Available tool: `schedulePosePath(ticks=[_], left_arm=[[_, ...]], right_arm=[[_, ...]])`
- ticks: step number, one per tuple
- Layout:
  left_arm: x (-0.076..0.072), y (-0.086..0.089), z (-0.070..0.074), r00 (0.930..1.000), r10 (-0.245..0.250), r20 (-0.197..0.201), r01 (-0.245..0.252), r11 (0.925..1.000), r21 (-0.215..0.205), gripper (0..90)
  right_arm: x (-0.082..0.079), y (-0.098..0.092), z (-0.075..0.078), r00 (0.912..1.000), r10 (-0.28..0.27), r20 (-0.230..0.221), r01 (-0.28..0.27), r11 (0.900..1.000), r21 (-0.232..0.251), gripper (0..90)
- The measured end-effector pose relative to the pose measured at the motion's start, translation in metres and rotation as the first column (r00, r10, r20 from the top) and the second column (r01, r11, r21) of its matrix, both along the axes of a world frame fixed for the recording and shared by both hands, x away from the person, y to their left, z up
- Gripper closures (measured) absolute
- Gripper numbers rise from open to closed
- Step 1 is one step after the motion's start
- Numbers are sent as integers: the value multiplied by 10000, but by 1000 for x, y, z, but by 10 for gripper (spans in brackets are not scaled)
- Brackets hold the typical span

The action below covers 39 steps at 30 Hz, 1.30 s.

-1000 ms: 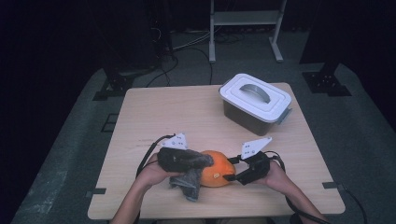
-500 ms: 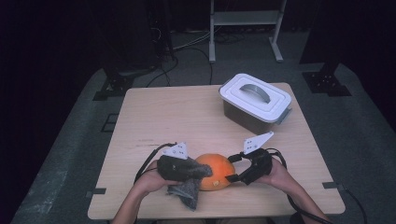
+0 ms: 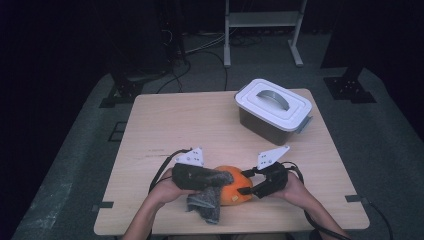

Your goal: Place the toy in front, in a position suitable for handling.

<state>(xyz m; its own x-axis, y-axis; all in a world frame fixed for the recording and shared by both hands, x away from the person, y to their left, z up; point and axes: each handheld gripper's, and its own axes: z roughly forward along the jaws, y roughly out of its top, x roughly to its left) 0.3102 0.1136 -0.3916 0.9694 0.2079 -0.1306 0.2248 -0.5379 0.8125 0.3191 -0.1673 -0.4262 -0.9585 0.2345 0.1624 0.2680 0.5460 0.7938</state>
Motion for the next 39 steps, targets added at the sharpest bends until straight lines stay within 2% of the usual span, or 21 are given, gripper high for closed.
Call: schedulePosePath(ticks=[4,6,10,13,16,22,26,27,30,33,37,39], left_arm=[[-1,10,-10,9999,93,-75,-93,10000,22,759],[-1,19,-15,9995,261,-202,-261,9997,-6,758],[0,35,-24,9963,773,-376,-764,9968,250,758],[1,41,-27,9944,1008,-332,-991,9939,493,758],[2,43,-27,9934,1070,-422,-1053,9936,417,758],[6,33,-18,9945,929,-481,-937,9955,-143,759],[7,16,-4,9981,518,-334,-538,9966,-619,758],[7,11,-1,9989,406,-233,-419,9975,-574,758],[6,-2,0,9999,135,81,-137,9997,219,758],[4,-2,-3,10000,60,-45,-59,9996,270,758],[1,-1,-8,9995,-159,-256,164,9997,207,759],[0,-1,-9,9994,-215,-281,221,9996,189,758]], right_arm=[[0,-3,0,10000,46,60,-46,10000,-14,407],[0,-4,0,10000,55,74,-55,10000,-26,406],[1,-5,0,9999,26,134,-26,10000,-39,407],[1,-5,0,9999,11,130,-11,10000,-41,408],[1,-6,0,9999,15,158,-15,10000,-21,408],[-1,-4,-1,9998,-10,200,9,10000,29,408],[-5,0,-1,9996,33,285,-34,10000,17,406],[-6,2,-1,9994,80,323,-80,10000,11,403],[-9,5,1,9993,226,300,-223,9997,-123,356],[-9,1,4,9996,192,189,-189,9997,-169,286],[-5,-5,13,9995,-11,300,7,9999,139,254],[-2,-6,14,9997,-131,228,129,9999,57,221]])
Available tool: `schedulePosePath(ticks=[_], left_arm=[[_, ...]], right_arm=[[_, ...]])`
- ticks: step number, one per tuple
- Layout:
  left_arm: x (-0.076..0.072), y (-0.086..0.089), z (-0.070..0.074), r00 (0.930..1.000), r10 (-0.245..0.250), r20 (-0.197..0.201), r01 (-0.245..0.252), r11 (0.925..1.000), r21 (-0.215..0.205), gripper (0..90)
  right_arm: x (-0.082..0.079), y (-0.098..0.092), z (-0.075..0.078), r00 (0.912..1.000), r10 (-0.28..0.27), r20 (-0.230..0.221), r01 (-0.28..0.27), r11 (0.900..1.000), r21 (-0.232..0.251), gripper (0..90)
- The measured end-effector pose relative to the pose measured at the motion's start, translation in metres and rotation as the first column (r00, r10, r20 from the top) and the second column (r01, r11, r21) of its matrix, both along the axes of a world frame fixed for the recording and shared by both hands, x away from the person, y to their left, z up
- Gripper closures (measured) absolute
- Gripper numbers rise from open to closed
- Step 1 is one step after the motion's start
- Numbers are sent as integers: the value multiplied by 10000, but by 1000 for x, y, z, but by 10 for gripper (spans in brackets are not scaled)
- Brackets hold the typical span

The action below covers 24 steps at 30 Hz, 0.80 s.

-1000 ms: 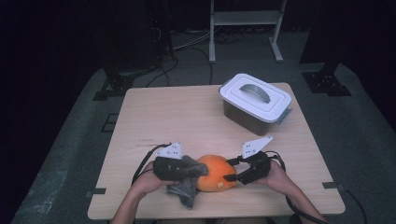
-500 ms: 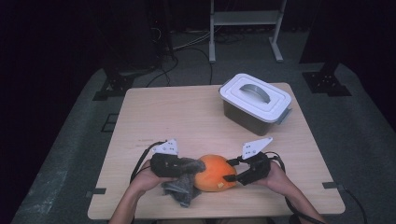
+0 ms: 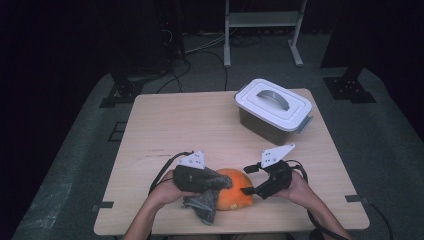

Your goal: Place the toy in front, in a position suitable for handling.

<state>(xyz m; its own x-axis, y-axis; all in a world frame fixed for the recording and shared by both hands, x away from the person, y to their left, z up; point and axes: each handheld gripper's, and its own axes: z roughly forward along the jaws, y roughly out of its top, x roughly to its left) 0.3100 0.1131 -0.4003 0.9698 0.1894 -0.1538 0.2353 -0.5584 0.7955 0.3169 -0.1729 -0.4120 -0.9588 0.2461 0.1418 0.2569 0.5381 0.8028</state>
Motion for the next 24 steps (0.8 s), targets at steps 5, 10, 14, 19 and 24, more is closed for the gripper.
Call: schedulePosePath(ticks=[5,10,14,19,24], left_arm=[[-3,-2,-2,9999,-137,-12,137,9999,-5,759],[1,3,0,9999,132,-29,-133,9995,-271,760],[6,4,9,9988,472,150,-466,9982,-381,759],[15,4,17,9957,807,459,-793,9964,-302,758],[17,7,4,9953,887,380,-886,9961,-51,758]], right_arm=[[8,12,-19,9903,234,-1372,-306,9983,-505,145],[8,13,-17,9962,282,-823,-320,9984,-458,406],[7,13,-13,9999,16,143,-10,9991,-422,489],[13,17,-7,9955,-295,902,331,9987,-378,496],[20,16,-13,9977,27,672,11,9984,-572,490]])
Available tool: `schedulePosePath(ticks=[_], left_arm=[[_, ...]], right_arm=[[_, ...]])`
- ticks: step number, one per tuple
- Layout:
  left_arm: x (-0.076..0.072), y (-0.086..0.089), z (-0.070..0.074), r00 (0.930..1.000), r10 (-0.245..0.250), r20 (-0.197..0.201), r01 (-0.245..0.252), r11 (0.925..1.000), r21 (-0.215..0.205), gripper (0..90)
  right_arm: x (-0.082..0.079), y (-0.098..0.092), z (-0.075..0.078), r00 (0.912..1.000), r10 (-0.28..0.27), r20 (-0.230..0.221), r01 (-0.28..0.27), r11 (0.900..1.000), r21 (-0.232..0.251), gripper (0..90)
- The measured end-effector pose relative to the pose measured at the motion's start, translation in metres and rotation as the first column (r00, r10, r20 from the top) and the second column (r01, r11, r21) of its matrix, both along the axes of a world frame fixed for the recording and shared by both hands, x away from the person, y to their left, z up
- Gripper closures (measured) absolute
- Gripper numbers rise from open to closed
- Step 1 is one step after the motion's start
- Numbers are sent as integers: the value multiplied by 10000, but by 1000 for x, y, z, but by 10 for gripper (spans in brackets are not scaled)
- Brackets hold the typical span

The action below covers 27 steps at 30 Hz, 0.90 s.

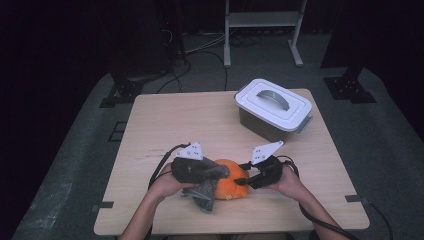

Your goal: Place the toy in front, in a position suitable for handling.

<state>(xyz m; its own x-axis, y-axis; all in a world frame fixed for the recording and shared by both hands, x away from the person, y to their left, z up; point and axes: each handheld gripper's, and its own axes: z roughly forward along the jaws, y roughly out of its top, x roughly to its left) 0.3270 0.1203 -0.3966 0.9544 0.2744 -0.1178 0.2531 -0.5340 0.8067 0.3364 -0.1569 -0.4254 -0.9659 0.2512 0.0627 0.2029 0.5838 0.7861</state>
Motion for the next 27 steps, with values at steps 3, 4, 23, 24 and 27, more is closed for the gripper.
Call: schedulePosePath(ticks=[3,4,23,24,27], left_arm=[[0,11,-7,9996,235,-121,-235,9997,-19,758],[0,15,-9,9991,387,-194,-387,9992,-4,758],[0,-2,1,9999,107,-28,-107,9999,-94,755],[-1,-4,-2,9999,74,-83,-74,10000,0,755],[-4,1,-10,9996,132,-265,-135,9998,-127,755]], right_arm=[[-1,-6,-4,9999,68,-92,-67,10000,63,490],[-1,-7,-5,9999,102,-117,-101,9999,49,489],[-8,-5,-4,9989,416,218,-412,9990,-174,361],[-8,-6,-5,9996,281,78,-280,9995,-123,311],[-8,-8,-5,9994,133,-329,-137,9998,-136,245]])
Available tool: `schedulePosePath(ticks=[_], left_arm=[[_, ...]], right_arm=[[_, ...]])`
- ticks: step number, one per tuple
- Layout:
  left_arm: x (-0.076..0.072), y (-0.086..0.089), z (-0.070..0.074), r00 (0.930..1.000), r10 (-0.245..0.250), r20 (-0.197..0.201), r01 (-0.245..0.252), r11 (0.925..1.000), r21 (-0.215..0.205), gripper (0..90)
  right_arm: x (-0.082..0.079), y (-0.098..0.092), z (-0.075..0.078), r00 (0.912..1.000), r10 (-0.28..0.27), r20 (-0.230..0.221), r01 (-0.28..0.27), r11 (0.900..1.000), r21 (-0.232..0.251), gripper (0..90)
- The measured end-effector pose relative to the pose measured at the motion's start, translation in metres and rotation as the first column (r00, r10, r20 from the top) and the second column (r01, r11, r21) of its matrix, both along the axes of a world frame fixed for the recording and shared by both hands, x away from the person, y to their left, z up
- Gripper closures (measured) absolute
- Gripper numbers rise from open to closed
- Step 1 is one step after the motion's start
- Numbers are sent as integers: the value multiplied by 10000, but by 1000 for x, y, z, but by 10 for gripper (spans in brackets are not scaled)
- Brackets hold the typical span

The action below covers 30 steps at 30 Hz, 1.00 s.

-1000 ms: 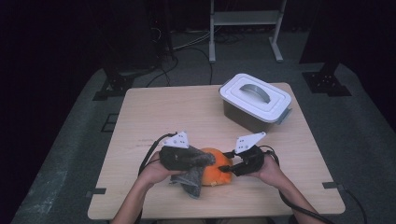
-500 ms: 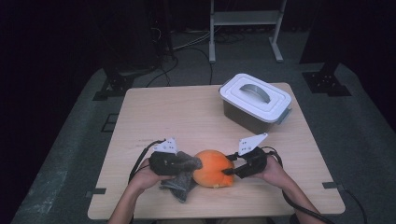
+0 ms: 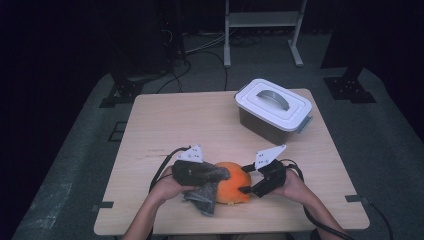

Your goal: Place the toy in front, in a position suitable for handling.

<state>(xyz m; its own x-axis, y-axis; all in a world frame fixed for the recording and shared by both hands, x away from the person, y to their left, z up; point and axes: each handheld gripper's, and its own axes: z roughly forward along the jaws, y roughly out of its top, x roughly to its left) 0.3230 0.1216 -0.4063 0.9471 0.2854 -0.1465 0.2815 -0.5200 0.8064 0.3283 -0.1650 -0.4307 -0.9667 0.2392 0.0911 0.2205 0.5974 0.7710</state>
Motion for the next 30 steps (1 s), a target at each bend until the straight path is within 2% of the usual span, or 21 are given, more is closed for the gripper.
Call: schedulePosePath(ticks=[5,8,9,11,14,17,19,22,25,30], left_arm=[[-2,19,-5,9992,358,-170,-358,9994,0,755],[-2,23,-6,9990,426,-157,-424,9990,128,754],[-3,23,-5,9989,447,-123,-445,9989,157,754],[-3,21,-3,9988,480,16,-480,9986,202,755],[-7,17,4,9986,409,342,-419,9987,279,756],[-11,12,17,9973,248,689,-270,9991,315,756],[-13,6,25,9959,62,904,-91,9994,320,755],[-16,-3,33,9942,-304,1030,298,9995,75,755],[-17,-11,29,9933,-450,1062,411,9984,387,755],[-10,2,19,9968,-89,793,84,9999,61,755]], right_arm=[[-2,-5,-2,9996,-101,-258,99,9999,-88,226],[1,-3,-4,9987,-127,-494,131,9999,67,230],[1,-2,-4,9988,-130,-473,137,9998,141,253],[1,0,-3,9991,-198,-372,205,9996,170,369],[-3,2,3,9998,-197,84,195,9995,247,499],[-5,4,7,9993,-269,252,258,9988,419,555],[-6,7,8,9992,-225,339,214,9992,339,575],[-6,11,7,9995,-148,267,139,9993,351,591],[-5,13,7,9996,-80,259,73,9997,242,600],[-2,10,4,9999,-128,89,125,9993,349,619]])
